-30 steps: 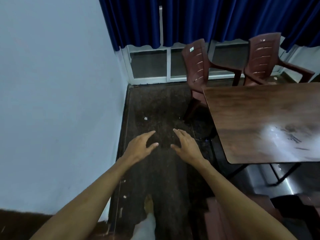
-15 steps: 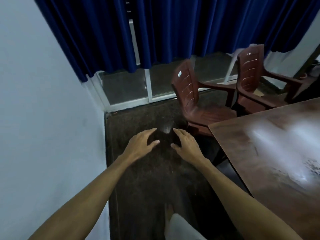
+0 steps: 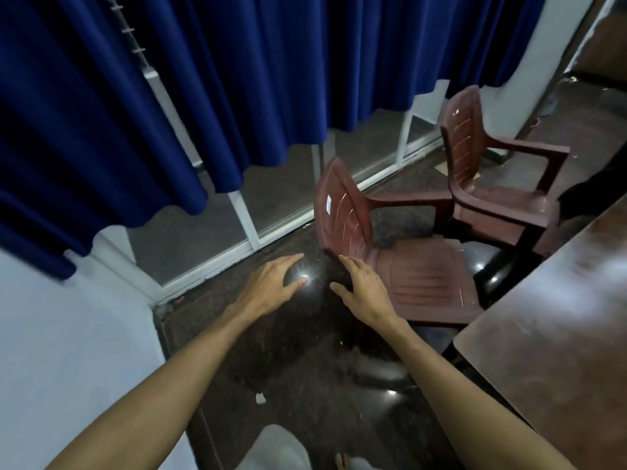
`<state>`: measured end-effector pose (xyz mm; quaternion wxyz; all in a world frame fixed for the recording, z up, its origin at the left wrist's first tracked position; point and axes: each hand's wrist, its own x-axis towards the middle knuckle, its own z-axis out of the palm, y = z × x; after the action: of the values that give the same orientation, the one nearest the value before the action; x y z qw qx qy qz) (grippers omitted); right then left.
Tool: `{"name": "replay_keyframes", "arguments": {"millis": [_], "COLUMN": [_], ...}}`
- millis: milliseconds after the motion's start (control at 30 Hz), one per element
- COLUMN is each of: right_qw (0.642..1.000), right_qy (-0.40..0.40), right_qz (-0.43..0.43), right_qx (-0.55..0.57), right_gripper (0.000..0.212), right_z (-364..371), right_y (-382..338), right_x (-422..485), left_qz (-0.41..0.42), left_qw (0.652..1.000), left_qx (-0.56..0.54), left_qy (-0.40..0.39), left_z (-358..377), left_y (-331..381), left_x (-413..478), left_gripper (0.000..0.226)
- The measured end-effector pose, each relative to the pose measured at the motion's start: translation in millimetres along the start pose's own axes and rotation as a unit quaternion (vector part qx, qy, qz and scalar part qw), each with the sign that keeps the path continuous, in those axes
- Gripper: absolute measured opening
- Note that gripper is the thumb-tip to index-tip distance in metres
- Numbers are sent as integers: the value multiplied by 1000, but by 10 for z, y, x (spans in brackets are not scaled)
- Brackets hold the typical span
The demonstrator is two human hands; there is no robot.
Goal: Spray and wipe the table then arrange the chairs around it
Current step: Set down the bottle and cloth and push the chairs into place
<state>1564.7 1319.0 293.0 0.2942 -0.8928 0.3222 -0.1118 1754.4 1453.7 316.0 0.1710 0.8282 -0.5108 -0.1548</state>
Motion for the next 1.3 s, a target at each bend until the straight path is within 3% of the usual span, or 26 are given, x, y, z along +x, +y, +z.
{"name": "replay_keyframes", "arguments": {"millis": [267, 433, 633, 833, 1067, 1167, 1300], "right_qw": [986, 958, 899, 864, 803, 780, 744], "right_qy": [78, 44, 68, 50, 43, 58, 106], "right_qz": [145, 283, 429, 500, 594, 623, 660], "right_qx": [13, 19, 49, -29, -43, -30, -17], "right_gripper": [80, 97, 87, 61, 44, 46, 68], "right_z": [335, 535, 789, 1052, 1063, 1087, 1125], "right_y": [-114, -289, -274, -309, -345, -356, -415], "right_x": [1512, 2195, 2617, 2911, 3082, 3215, 3298], "left_qz": [162, 307, 488, 577, 690, 716, 768], "left_qw": [986, 938, 810, 693, 493, 453, 401], "left_qx": [-3, 43, 194, 282, 346, 333, 283], "left_qy": [-47, -158, -261, -328, -400, -413, -411], "left_z": [-389, -532, -469, -125, 188, 299, 427], "left_y": [-825, -1019, -839, -638, -271, -266, -307], "left_x": [2189, 3331, 4310, 5159, 5654, 5859, 5905], "left_gripper": [59, 73, 89, 70, 72, 80, 83]}}
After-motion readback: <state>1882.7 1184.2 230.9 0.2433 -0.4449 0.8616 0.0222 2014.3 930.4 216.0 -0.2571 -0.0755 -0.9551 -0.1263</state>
